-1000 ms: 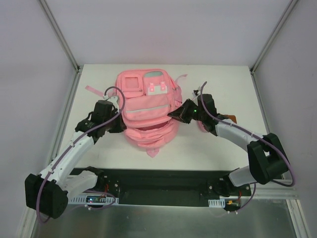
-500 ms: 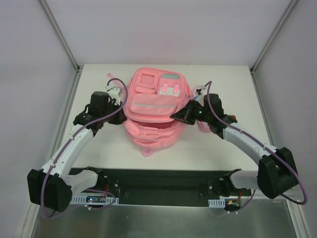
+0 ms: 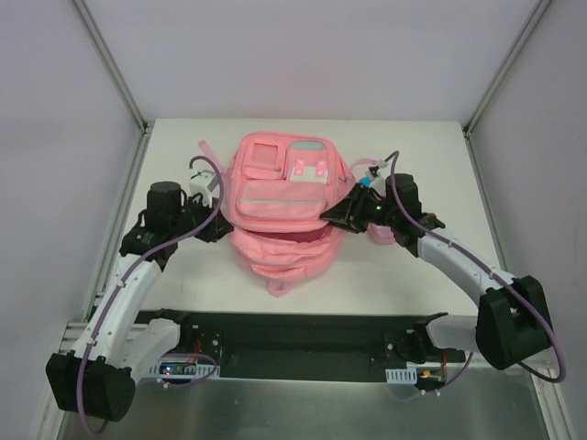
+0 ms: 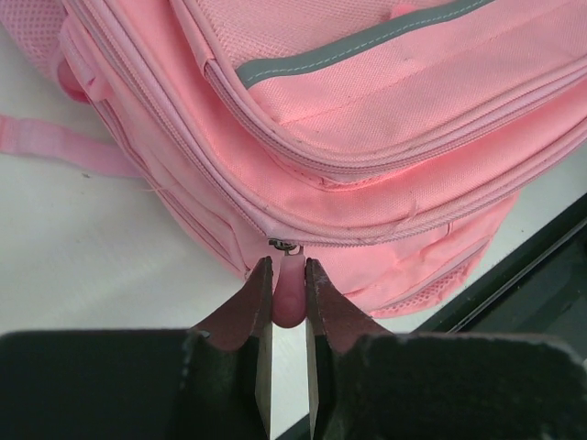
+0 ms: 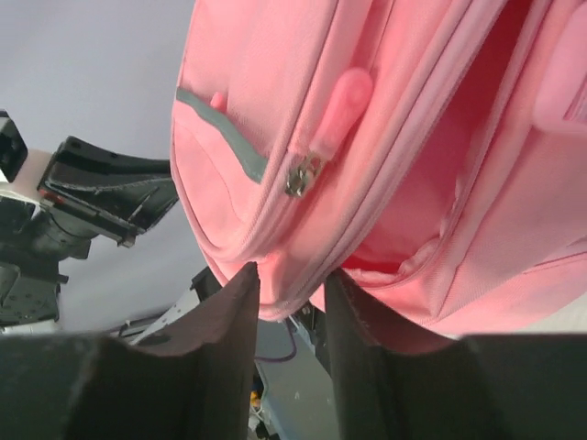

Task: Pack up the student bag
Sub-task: Unzip the student bag at the center of the board.

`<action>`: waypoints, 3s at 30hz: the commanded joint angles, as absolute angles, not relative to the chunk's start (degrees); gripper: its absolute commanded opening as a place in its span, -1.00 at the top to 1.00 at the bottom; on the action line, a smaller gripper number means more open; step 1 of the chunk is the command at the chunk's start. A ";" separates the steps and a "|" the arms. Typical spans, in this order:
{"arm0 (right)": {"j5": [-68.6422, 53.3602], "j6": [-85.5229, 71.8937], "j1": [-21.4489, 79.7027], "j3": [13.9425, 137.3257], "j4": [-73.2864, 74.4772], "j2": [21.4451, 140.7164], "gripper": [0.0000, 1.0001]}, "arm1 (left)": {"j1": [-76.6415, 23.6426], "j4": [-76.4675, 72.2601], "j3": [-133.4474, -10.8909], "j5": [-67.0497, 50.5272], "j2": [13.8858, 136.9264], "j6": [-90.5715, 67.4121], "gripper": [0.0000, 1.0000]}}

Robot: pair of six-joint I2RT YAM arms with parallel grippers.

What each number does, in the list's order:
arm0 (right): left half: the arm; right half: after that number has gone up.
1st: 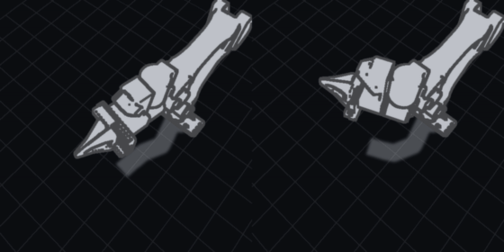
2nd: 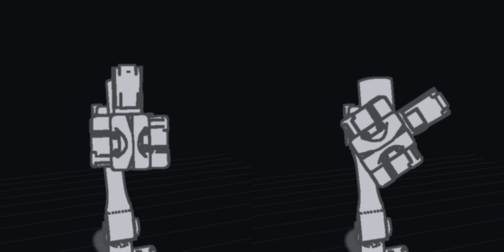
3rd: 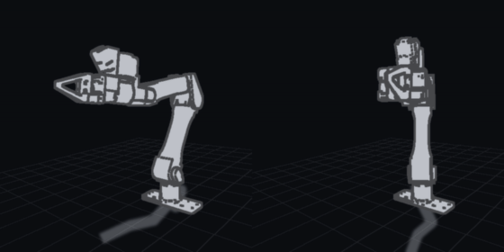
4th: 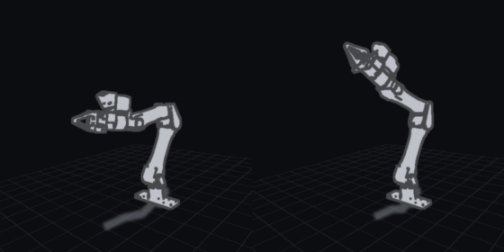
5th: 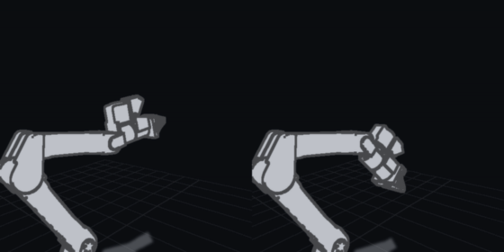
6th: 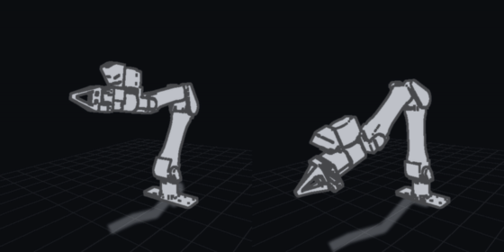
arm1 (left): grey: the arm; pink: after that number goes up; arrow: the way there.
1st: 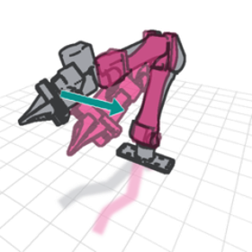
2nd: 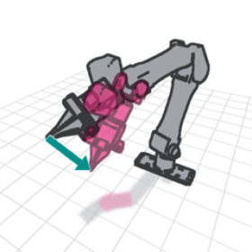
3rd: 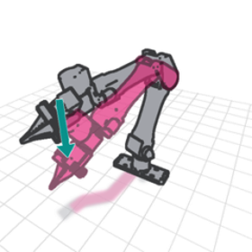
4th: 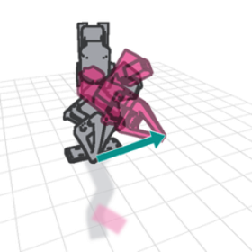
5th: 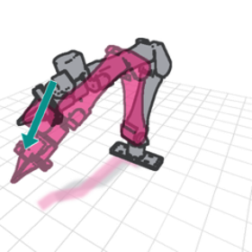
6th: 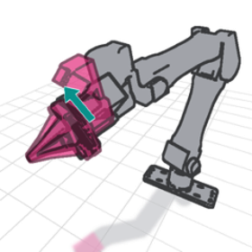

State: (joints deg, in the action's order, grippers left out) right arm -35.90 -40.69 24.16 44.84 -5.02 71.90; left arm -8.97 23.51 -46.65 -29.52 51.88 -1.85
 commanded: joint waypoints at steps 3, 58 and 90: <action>-31.29 -52.72 24.17 42.81 -20.02 76.99 0.07 | -21.33 21.89 -42.81 -22.87 50.36 -10.61 1.00; -9.58 -58.97 42.45 42.27 -30.15 79.01 0.99 | -21.53 22.33 -45.88 -12.65 52.20 -10.54 -0.07; -4.57 -44.56 45.44 57.57 -5.98 77.43 0.93 | -42.36 2.21 -44.56 -3.59 50.36 8.60 -0.98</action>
